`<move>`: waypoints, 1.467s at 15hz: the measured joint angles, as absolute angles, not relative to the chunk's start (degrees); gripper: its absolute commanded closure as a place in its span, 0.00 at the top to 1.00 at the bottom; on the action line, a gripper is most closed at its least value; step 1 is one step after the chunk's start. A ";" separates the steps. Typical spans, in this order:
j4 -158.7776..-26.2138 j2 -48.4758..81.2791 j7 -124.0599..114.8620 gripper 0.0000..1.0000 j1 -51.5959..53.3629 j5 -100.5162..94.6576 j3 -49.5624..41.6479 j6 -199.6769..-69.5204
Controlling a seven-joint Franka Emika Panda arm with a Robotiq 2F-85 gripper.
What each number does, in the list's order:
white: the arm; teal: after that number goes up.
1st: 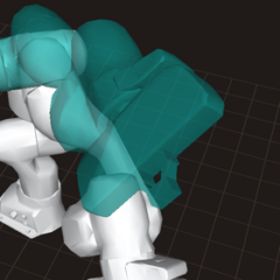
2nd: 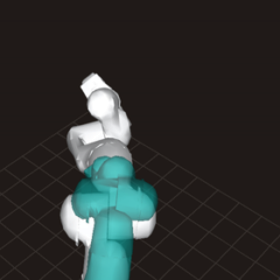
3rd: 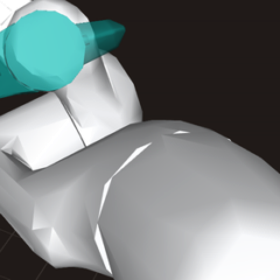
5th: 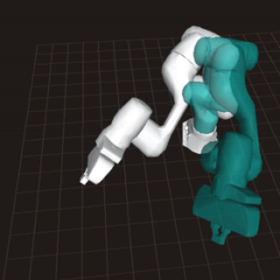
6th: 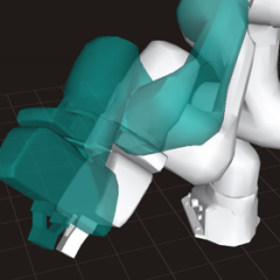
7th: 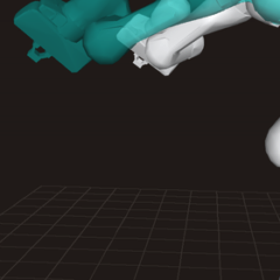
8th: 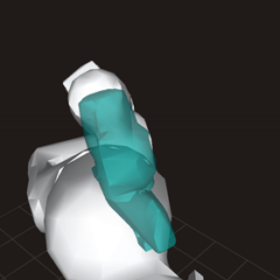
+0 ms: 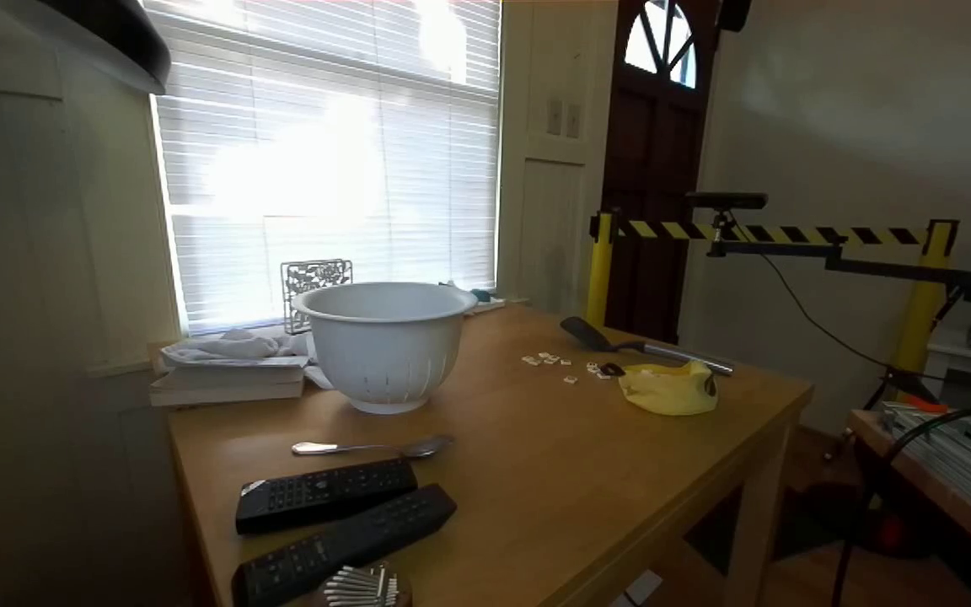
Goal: Move the small objects on the table
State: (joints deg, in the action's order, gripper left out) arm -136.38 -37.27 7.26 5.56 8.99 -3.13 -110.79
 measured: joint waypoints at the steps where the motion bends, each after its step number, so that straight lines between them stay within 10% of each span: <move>1: -136.44 -36.76 7.19 1.00 4.48 8.81 -3.39 -112.19; 22: -139.21 -11.57 9.50 1.00 -13.24 4.26 -19.23 -153.18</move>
State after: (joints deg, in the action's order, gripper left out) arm -139.21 -11.57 9.50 -13.24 4.26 -19.23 -153.18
